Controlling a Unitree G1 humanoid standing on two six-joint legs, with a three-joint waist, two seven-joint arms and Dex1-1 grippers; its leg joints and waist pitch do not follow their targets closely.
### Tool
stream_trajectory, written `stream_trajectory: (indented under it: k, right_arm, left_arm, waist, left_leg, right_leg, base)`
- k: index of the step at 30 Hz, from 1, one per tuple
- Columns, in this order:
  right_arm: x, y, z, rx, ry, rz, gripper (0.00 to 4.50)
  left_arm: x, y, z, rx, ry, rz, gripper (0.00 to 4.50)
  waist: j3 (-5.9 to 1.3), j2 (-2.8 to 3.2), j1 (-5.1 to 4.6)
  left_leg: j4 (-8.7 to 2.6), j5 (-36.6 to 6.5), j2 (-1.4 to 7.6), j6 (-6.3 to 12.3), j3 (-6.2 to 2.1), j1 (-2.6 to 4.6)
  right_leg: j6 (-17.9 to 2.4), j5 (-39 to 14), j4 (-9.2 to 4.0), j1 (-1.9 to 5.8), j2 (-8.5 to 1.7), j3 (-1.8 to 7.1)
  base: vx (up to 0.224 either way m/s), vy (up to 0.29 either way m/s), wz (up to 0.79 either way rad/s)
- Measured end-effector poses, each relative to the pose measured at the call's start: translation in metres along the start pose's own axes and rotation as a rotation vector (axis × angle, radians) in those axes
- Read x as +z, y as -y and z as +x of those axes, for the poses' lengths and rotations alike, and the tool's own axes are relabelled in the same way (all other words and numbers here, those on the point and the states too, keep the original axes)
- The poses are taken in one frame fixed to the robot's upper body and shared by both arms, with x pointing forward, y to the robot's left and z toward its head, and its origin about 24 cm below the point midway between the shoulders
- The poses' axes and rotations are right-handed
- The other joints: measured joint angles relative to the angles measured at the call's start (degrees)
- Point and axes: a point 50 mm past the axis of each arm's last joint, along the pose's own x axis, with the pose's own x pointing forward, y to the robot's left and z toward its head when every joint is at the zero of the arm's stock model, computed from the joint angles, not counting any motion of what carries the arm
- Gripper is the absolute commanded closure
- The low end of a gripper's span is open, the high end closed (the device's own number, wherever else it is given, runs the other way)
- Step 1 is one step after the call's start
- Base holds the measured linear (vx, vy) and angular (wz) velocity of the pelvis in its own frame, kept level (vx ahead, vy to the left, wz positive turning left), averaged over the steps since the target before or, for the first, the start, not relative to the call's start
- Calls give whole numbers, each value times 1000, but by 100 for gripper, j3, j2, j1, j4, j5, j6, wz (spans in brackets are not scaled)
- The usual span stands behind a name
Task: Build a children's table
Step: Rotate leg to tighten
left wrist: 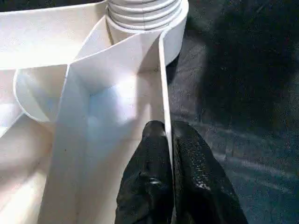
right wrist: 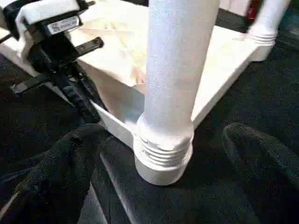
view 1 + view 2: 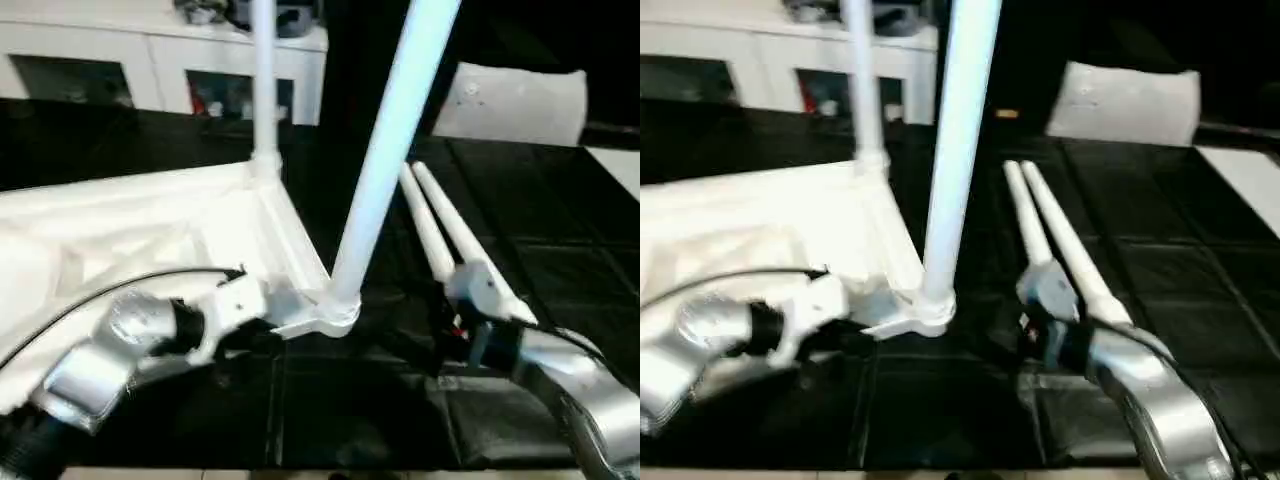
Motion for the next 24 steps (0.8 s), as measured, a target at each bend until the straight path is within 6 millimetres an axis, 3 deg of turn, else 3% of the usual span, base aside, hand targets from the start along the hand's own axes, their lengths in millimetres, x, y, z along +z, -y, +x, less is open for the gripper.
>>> stream_trajectory:
  k: [4, 10, 15, 24]
  right_arm:
    - [-4, 2, 9, 123, -40, -20, 0]
    - [-10, 15, 22, 193, -74, -51, 53]
    - [-10, 22, 31, 237, -78, -64, 92]
    - [-14, 19, 39, 391, -92, -73, 172]
  left_arm:
    - [-2, -10, -4, -46, 1, 32, 446]
    - [-3, -14, -3, -98, 13, 92, 450]
    - [-2, -13, -2, -193, 17, 140, 450]
    - [-2, -16, -3, -252, 14, 176, 450]
  waist:
    - [1, -4, 45]
    - [1, -4, 84]
    - [3, -11, 211]
    - [0, -54, 240]
  left_leg:
    - [-4, 42, 17, 43, 59, -35]
    - [-4, 54, 21, 36, 91, -38]
    - [-5, 68, 37, 27, 104, -39]
    - [-3, 84, 43, 13, 115, -40]
  right_leg:
    - [-36, 22, 23, -47, -23, -2]
    - [-37, 22, 32, -51, -42, -3]
    - [-31, 19, 44, -55, -44, -11]
    - [-8, 5, 70, -62, -50, -11]
  base:
    - [0, 0, 0]
    - [0, 0, 0]
    - [0, 0, 0]
    - [0, 0, 0]
